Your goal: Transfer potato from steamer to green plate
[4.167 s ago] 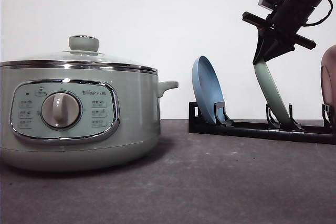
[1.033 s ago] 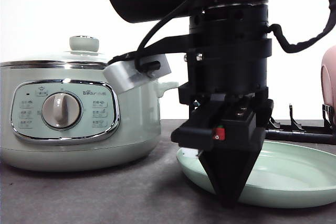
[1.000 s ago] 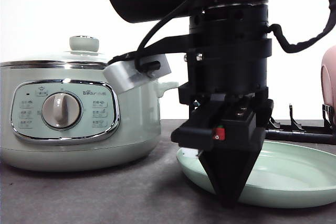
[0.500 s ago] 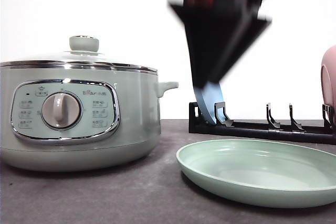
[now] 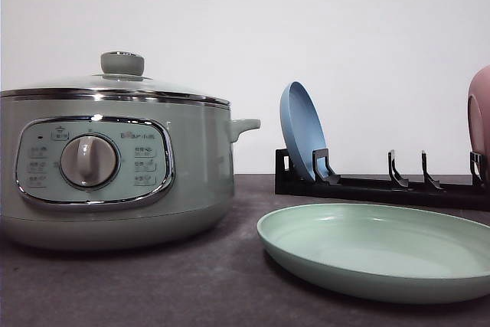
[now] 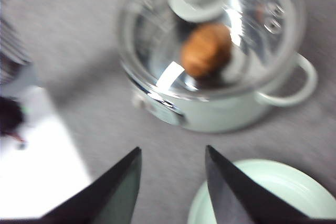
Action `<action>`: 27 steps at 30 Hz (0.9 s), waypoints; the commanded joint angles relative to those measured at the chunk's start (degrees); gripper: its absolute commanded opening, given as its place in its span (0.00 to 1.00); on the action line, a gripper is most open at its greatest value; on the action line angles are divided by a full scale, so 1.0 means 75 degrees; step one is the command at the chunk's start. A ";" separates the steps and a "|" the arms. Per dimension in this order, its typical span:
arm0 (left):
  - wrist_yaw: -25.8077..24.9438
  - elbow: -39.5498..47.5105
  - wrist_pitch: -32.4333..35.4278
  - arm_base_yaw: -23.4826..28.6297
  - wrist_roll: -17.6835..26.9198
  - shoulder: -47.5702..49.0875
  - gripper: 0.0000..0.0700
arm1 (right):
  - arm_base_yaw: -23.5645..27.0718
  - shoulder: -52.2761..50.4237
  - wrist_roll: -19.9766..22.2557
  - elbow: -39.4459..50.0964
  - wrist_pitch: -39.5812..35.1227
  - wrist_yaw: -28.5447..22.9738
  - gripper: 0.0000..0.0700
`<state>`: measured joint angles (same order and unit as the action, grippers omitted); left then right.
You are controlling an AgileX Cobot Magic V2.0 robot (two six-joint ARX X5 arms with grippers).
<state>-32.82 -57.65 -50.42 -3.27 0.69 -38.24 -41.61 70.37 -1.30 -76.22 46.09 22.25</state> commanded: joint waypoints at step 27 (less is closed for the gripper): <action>0.0221 -0.0421 0.0294 -0.0017 -0.0377 -0.0494 0.82 | 0.0094 0.0087 0.0061 -0.0149 -0.0027 0.1286 0.34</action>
<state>-31.38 -59.06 -48.99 -3.29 -1.04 -40.70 -40.45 70.37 -1.30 -76.27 46.11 31.79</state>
